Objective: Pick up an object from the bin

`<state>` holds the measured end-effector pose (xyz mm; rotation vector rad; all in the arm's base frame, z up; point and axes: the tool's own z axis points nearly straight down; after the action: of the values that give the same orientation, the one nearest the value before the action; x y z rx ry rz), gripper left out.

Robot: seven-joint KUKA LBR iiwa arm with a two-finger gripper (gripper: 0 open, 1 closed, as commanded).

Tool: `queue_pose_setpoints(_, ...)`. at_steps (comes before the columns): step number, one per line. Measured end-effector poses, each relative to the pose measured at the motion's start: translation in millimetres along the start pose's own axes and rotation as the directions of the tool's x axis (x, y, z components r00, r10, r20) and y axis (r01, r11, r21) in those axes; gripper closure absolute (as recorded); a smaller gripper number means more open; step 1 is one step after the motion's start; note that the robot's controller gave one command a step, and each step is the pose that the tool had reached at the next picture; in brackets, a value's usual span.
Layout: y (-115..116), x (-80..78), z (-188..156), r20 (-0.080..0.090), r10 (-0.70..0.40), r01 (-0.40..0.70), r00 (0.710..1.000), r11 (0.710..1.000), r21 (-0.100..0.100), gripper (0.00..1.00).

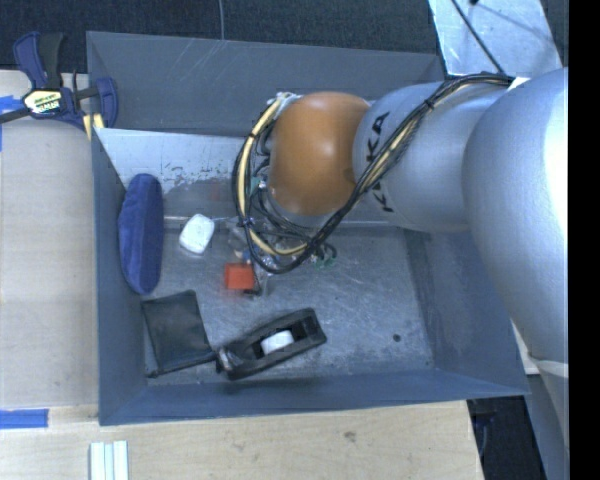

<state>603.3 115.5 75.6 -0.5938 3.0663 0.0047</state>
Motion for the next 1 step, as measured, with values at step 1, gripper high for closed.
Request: queue_pose_setpoints(1, 11.8, -22.2, 3.9, -0.012, -0.387, 0.387, 0.922, 0.922, -0.005, 1.00)
